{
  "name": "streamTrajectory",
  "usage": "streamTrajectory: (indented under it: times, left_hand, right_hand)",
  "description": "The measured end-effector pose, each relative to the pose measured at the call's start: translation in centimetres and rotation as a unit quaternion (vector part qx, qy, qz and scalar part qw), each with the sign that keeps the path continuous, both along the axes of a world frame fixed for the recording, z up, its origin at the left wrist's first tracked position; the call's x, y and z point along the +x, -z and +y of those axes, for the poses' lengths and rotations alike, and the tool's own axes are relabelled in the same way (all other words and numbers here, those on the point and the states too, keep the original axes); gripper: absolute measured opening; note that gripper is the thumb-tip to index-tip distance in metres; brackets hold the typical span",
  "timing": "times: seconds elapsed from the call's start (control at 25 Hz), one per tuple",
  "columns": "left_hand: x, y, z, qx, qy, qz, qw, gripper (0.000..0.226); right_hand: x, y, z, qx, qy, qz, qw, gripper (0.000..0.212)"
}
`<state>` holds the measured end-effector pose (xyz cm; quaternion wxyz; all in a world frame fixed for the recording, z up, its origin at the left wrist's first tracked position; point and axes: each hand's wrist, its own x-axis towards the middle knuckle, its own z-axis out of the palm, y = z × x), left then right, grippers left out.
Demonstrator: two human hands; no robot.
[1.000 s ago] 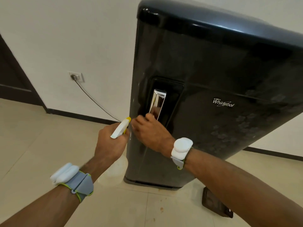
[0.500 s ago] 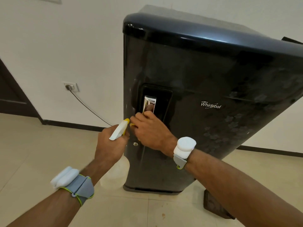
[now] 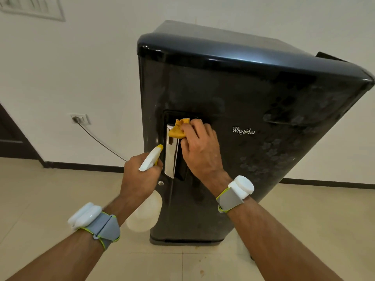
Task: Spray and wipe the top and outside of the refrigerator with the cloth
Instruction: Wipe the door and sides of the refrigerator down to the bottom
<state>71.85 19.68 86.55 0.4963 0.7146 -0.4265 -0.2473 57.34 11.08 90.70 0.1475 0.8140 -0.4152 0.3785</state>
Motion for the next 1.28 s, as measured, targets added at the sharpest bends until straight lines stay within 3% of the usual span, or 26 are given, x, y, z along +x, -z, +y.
streamTrajectory:
  times: [0.24, 0.44, 0.6, 0.88, 1.28]
  left_hand:
    - [-3.2, -1.1, -0.1, 0.0, 0.014, -0.015, 1.0, 0.021]
    - [-5.6, -1.9, 0.4, 0.0, -0.005, -0.003, 1.0, 0.026]
    - [-9.8, -1.7, 1.0, -0.022, -0.003, -0.013, 1.0, 0.015]
    - [-19.1, 0.1, 1.9, -0.032, -0.016, -0.007, 0.999, 0.009]
    - [-23.3, 5.8, 0.0, -0.116, 0.004, -0.021, 0.993, 0.014]
  right_hand:
    - [1.6, -1.4, 0.8, 0.01, -0.01, 0.08, 0.997, 0.031]
    - [-3.7, 0.2, 1.3, 0.085, 0.046, 0.019, 0.995, 0.026]
    - [-9.4, 2.2, 2.9, 0.106, -0.005, 0.011, 0.994, 0.027]
    - [-18.5, 5.6, 4.9, 0.13, -0.027, 0.0, 0.991, 0.048]
    - [-24.1, 13.0, 3.2, 0.078, -0.012, -0.114, 0.99, 0.027]
